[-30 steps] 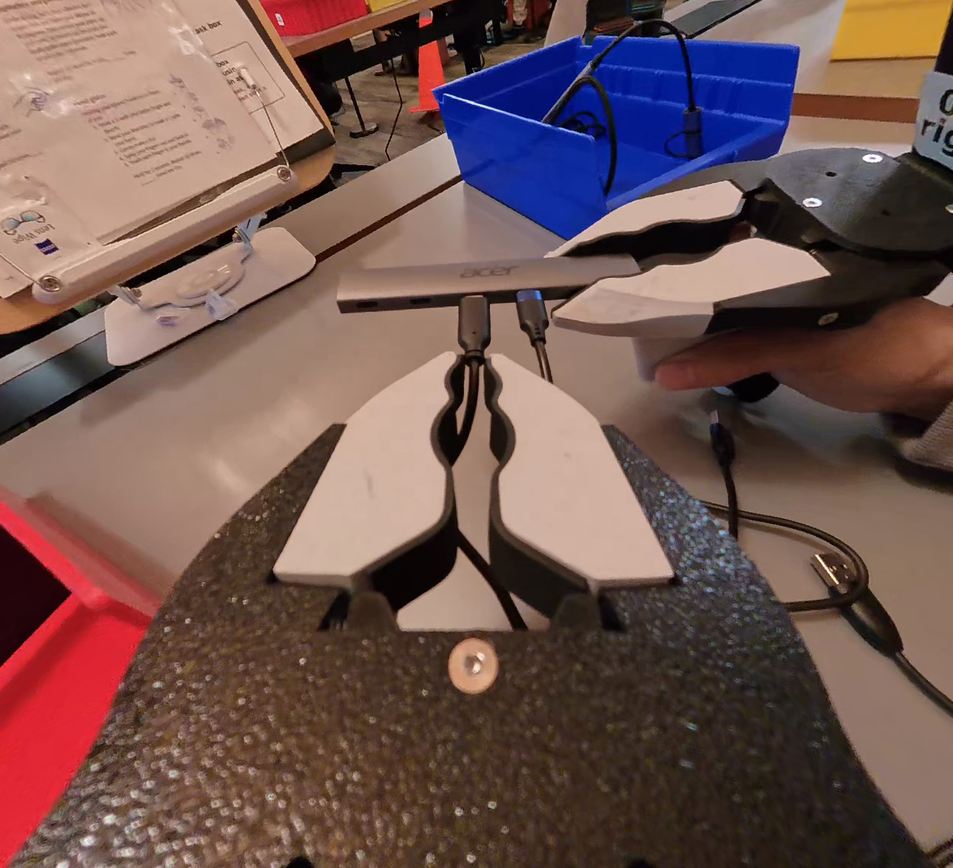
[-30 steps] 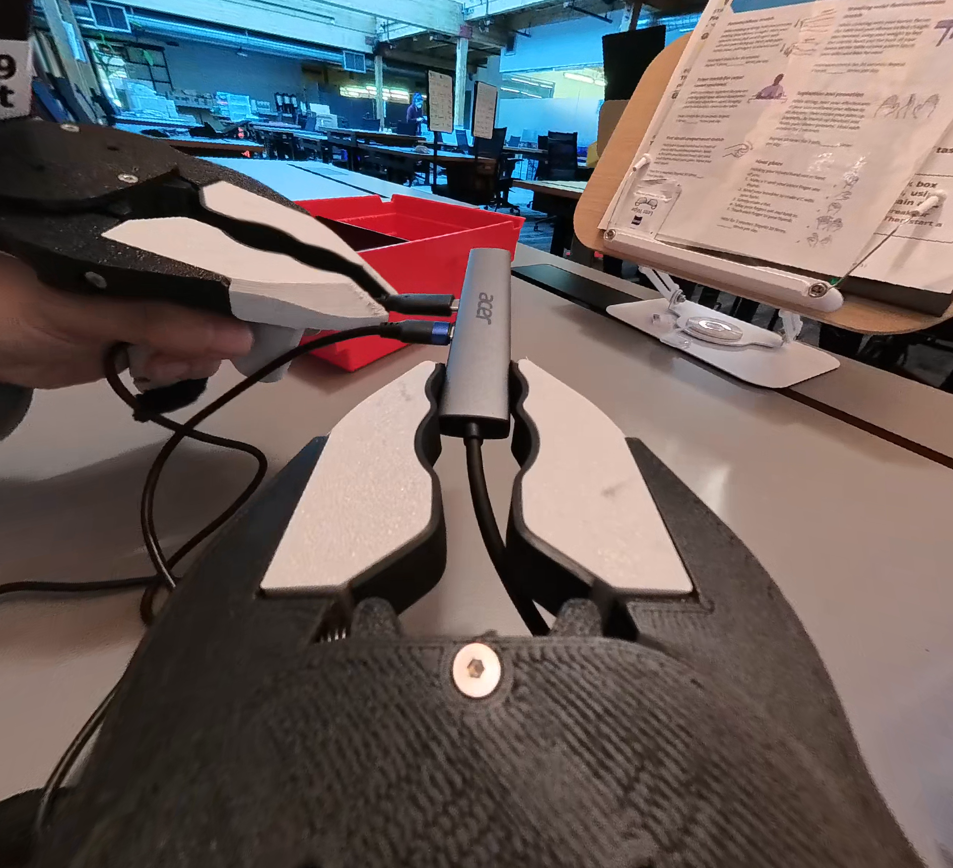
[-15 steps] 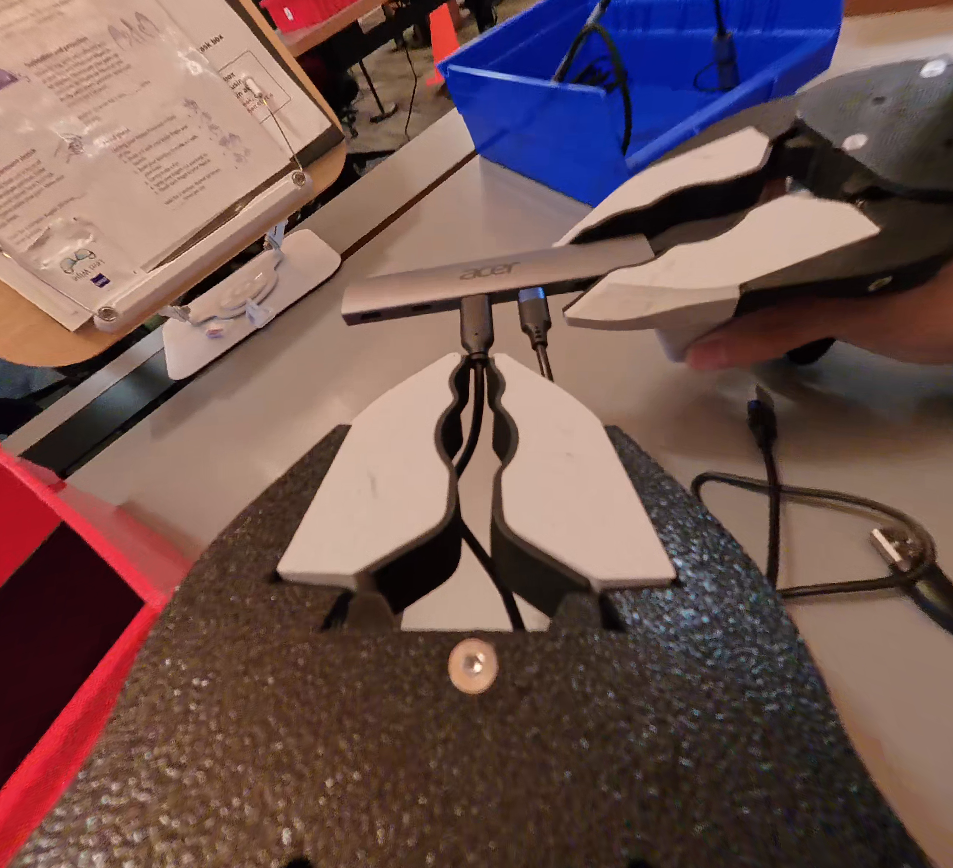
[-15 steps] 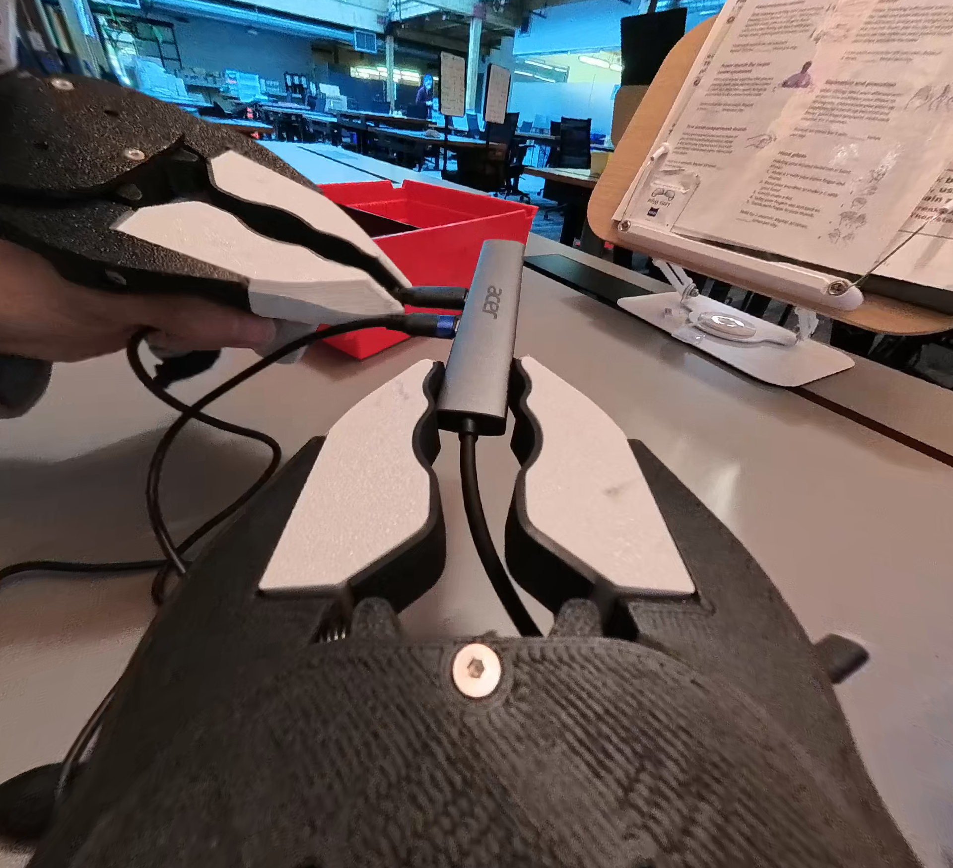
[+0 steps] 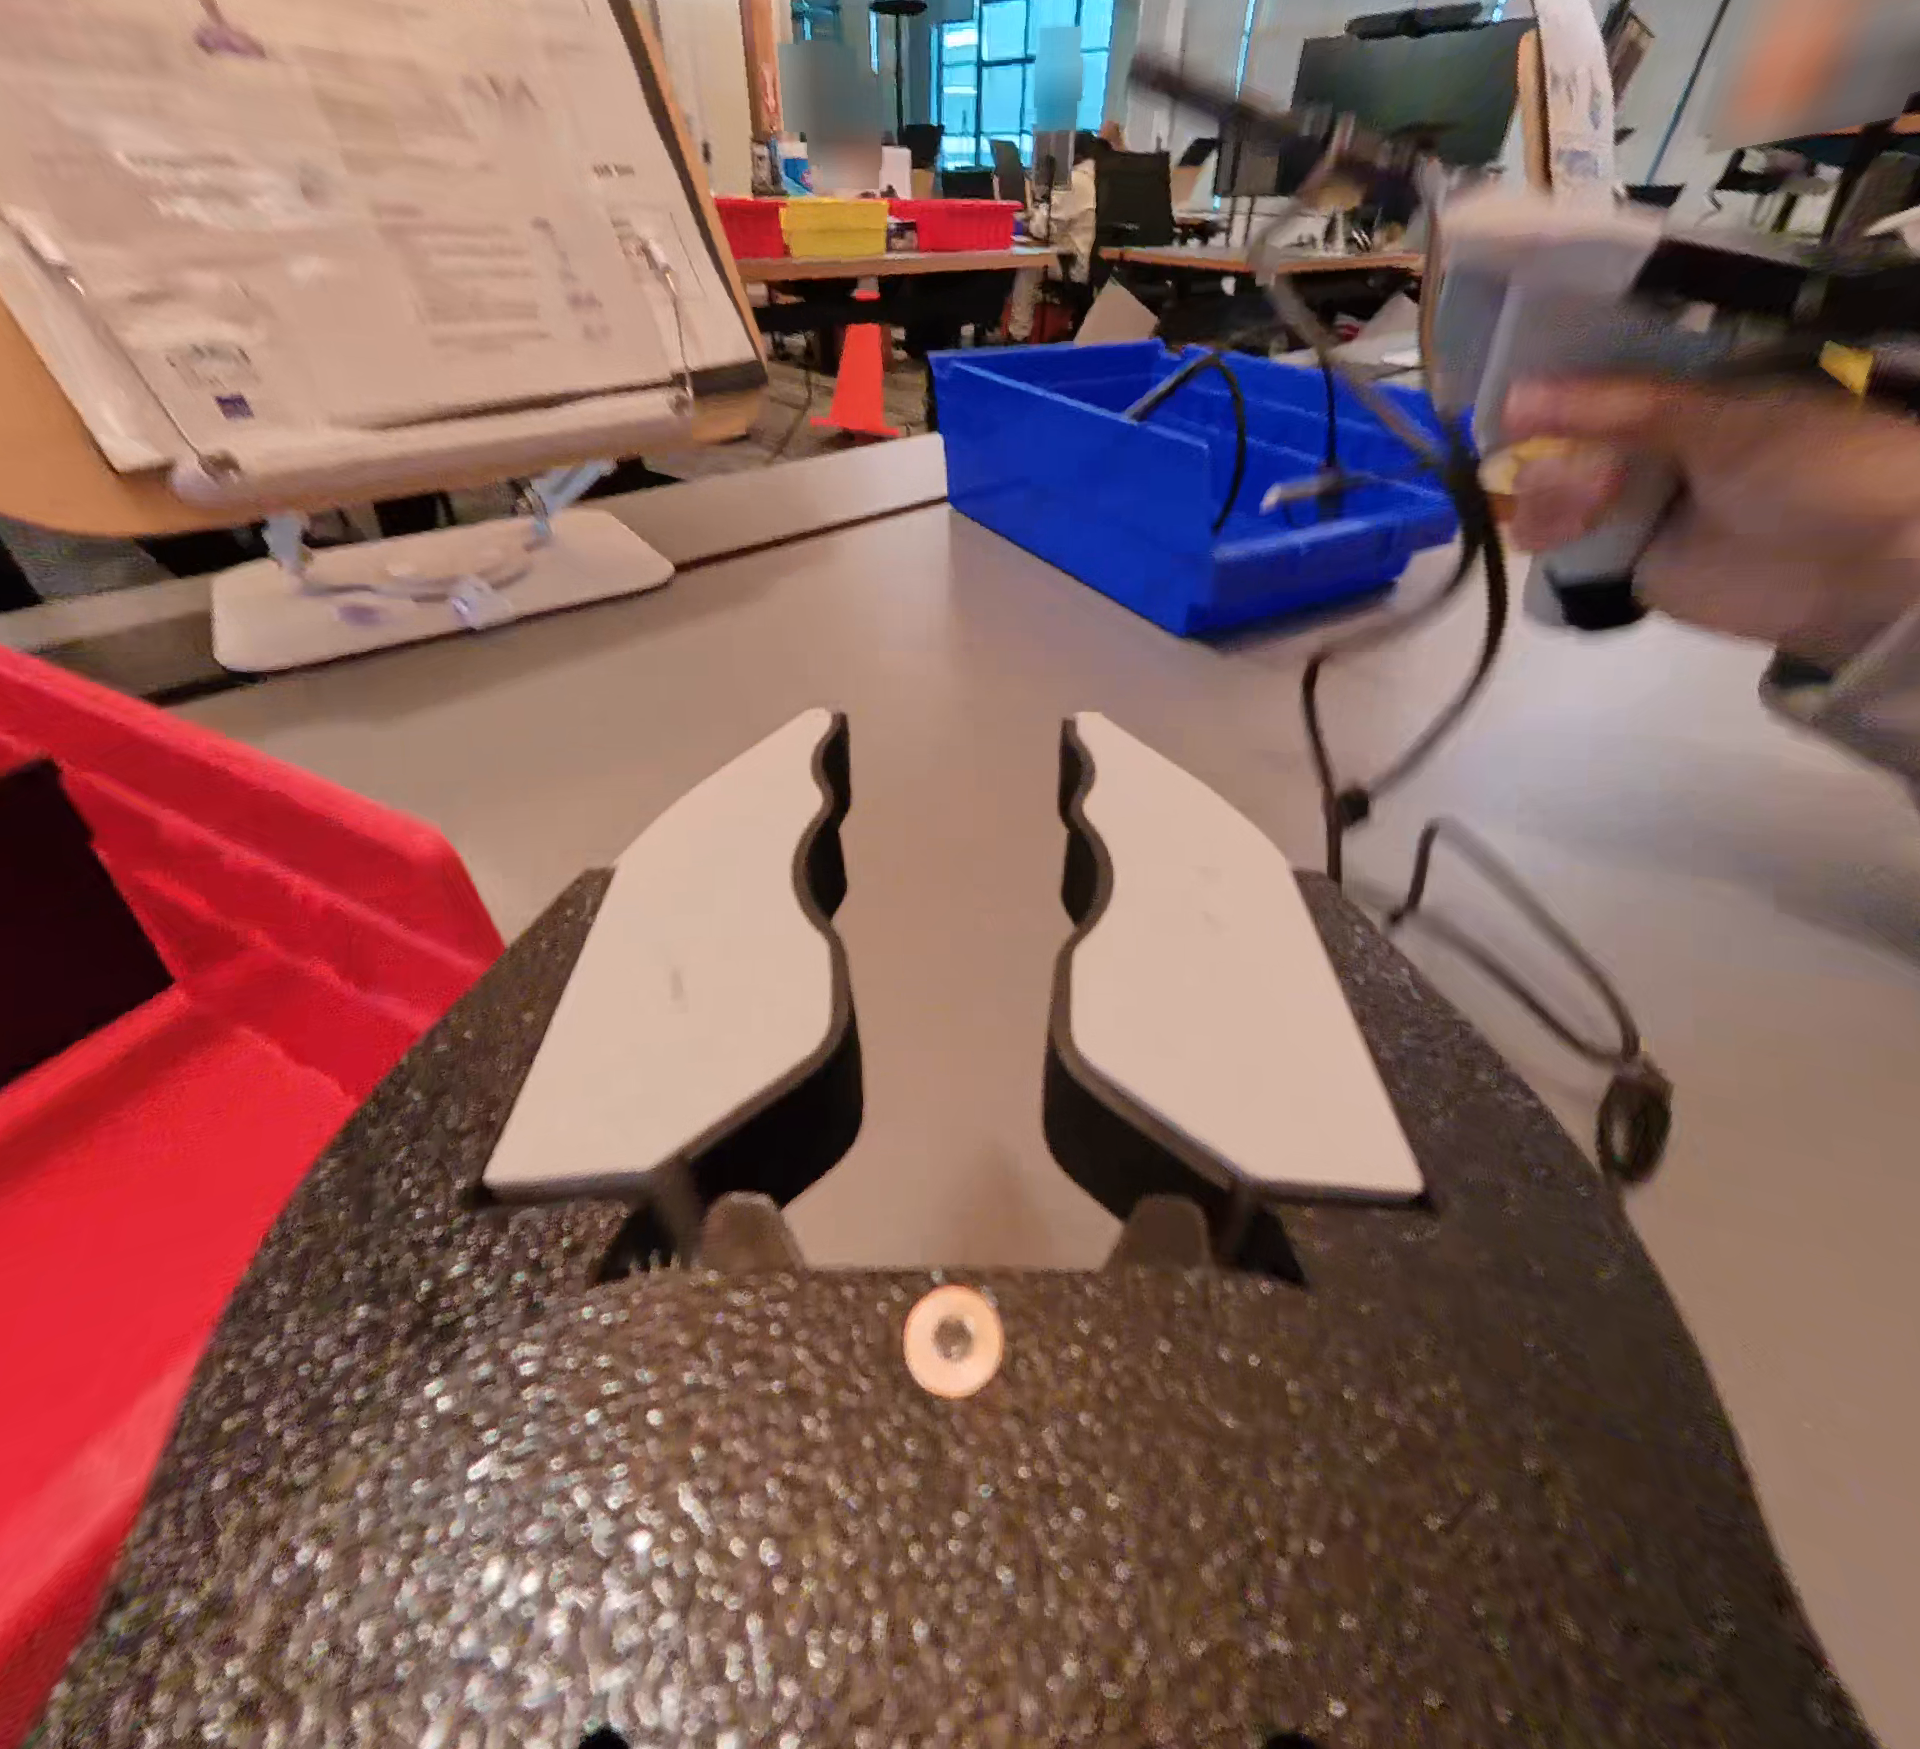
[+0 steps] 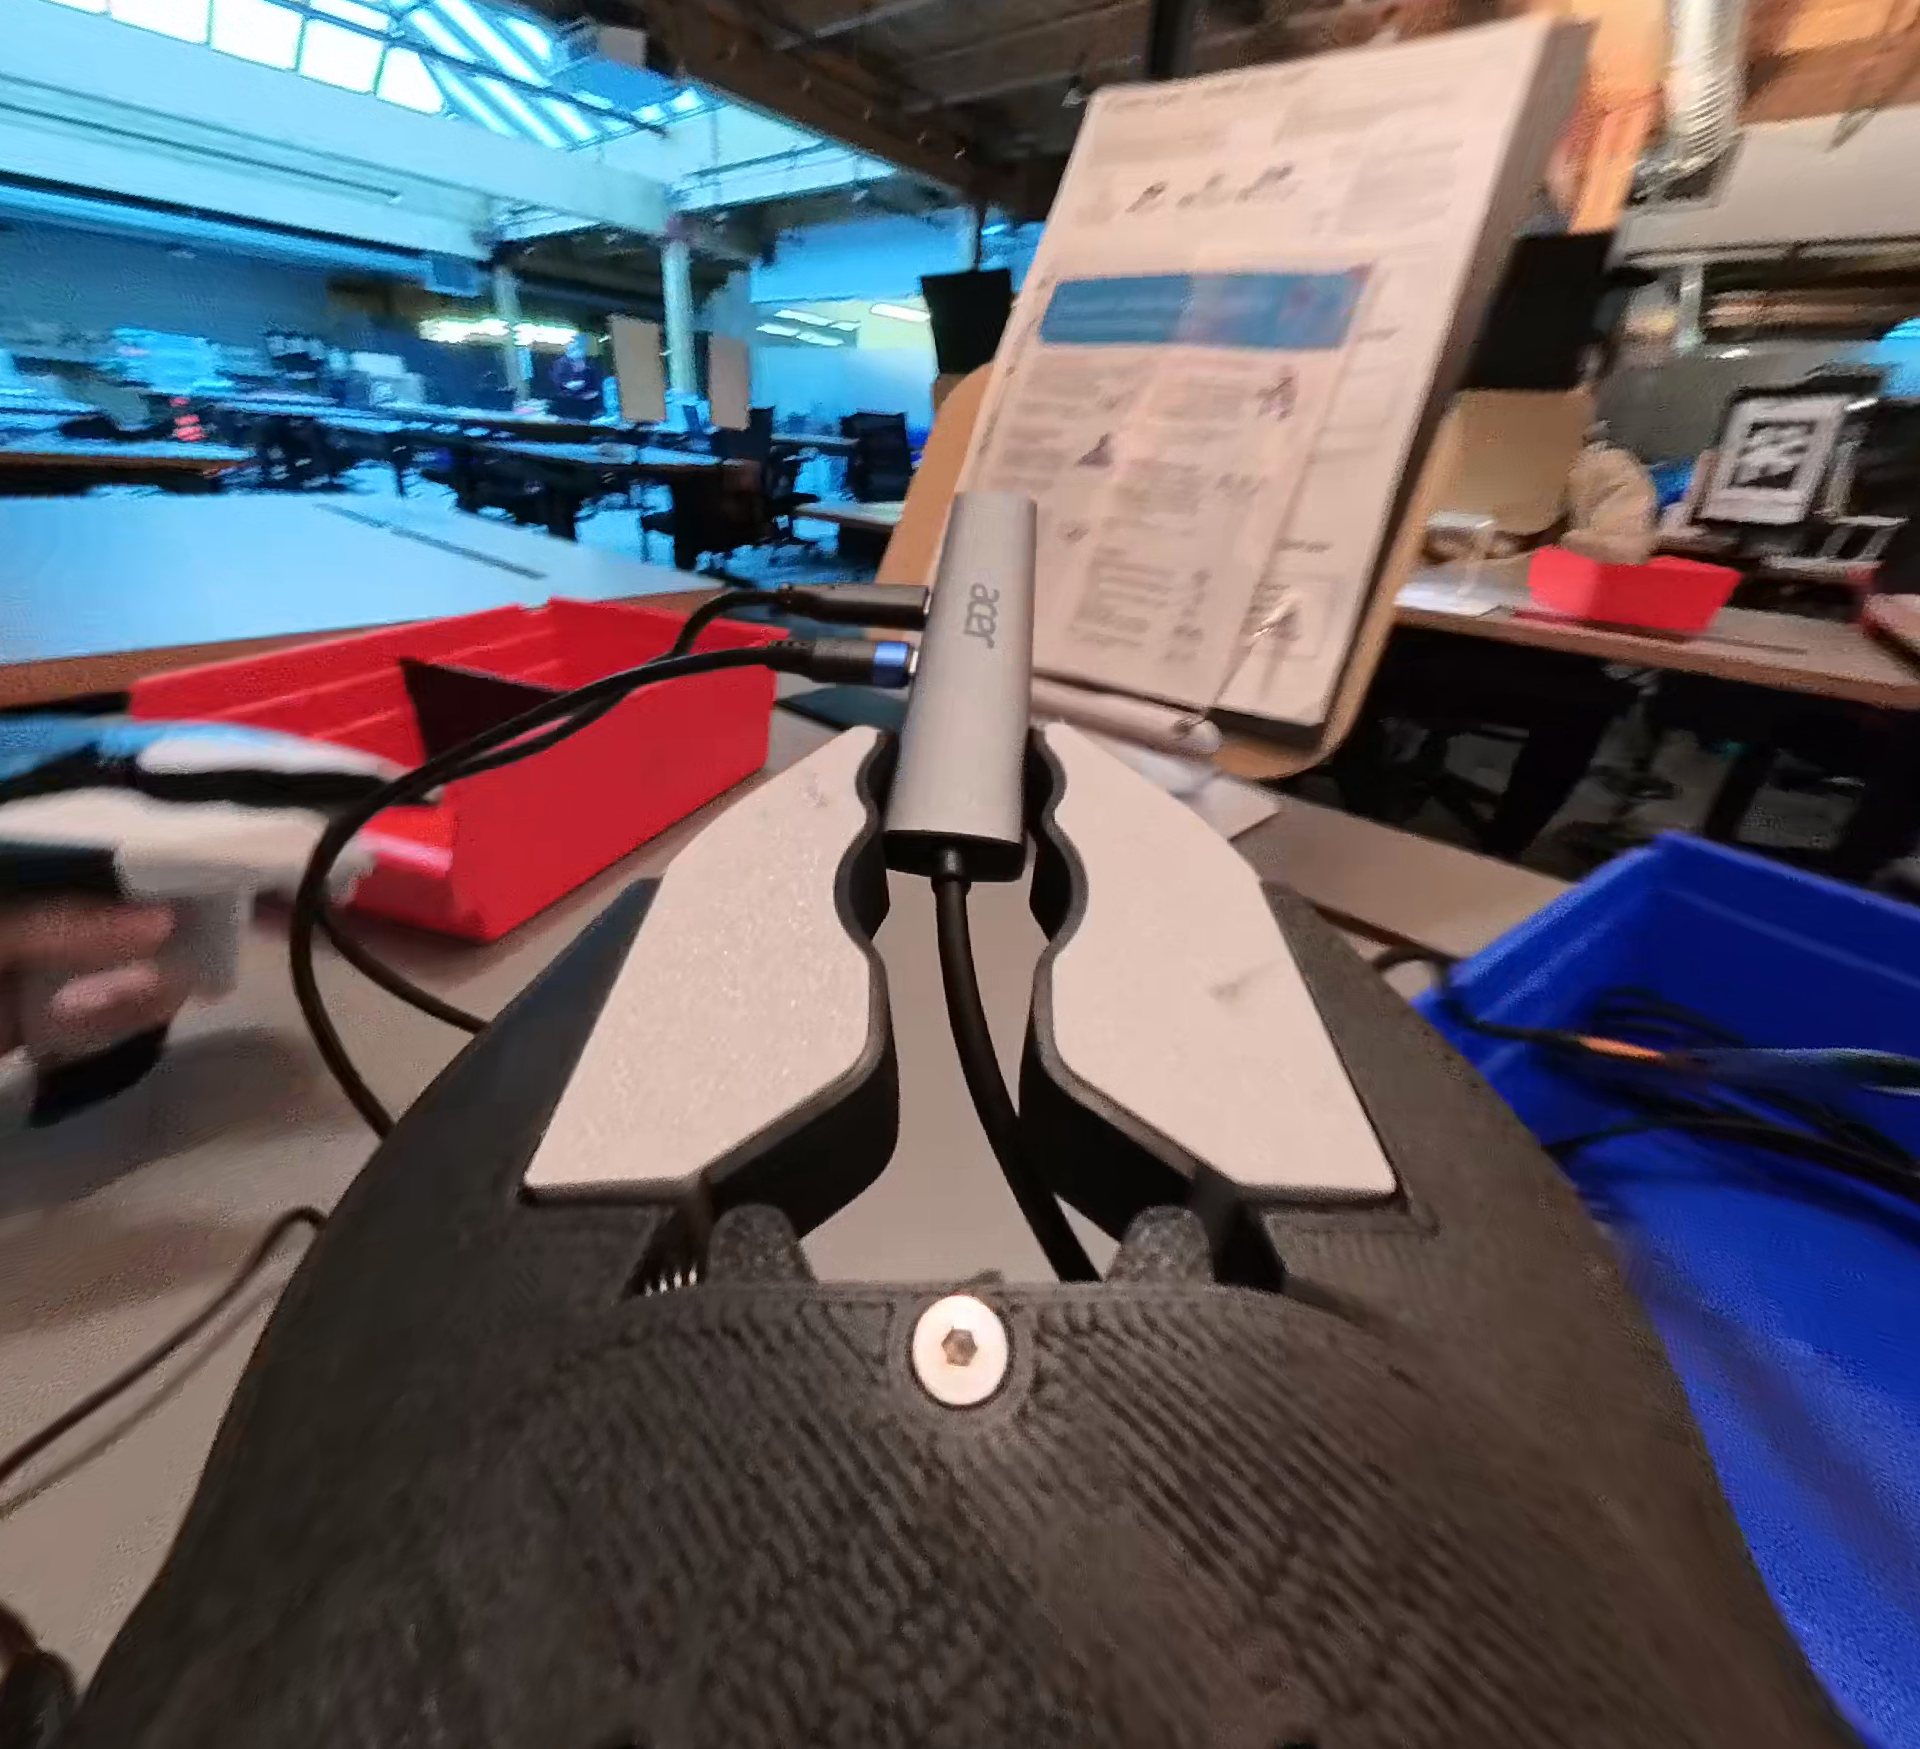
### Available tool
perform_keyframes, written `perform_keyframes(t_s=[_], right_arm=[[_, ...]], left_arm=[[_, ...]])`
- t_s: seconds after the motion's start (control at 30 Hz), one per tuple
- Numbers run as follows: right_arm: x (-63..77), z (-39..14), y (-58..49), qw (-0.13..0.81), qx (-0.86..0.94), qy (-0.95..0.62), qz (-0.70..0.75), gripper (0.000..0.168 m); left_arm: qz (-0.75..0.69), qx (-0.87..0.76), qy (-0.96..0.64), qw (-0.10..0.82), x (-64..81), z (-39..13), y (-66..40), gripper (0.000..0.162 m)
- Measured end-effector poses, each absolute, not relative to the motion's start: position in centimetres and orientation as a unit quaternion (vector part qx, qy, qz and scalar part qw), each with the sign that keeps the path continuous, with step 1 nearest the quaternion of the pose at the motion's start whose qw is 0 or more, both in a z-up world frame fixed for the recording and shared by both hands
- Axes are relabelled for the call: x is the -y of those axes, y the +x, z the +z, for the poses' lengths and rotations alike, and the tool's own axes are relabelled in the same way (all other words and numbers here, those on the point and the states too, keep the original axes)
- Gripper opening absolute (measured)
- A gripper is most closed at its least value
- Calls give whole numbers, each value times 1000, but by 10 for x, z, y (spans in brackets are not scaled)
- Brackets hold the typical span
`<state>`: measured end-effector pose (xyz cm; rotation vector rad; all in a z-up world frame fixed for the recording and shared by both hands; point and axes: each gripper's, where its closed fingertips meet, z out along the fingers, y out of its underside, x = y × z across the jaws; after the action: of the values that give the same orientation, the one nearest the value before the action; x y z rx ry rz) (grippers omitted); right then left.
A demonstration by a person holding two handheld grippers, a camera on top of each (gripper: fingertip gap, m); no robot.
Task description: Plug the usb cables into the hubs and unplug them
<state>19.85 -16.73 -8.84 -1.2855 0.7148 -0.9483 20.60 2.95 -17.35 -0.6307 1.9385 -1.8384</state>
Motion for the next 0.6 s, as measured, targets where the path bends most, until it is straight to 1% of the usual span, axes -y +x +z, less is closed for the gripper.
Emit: perform_keyframes(t_s=[0.07,0.1,0.37,0.6], right_arm=[[187,-63,190,645,-317,-541,-437,24],[195,-49,187,649,-315,-533,-441,24],[257,67,185,619,-293,-541,-488,24],[323,150,199,592,-300,-528,-530,24]], left_arm=[[-641,-706,-228,198,-33,-191,203,39],[-640,-707,-226,199,-34,-190,202,43],[-635,-724,-189,193,-25,-193,194,41],[-639,-723,-190,184,-30,-192,194,39]])
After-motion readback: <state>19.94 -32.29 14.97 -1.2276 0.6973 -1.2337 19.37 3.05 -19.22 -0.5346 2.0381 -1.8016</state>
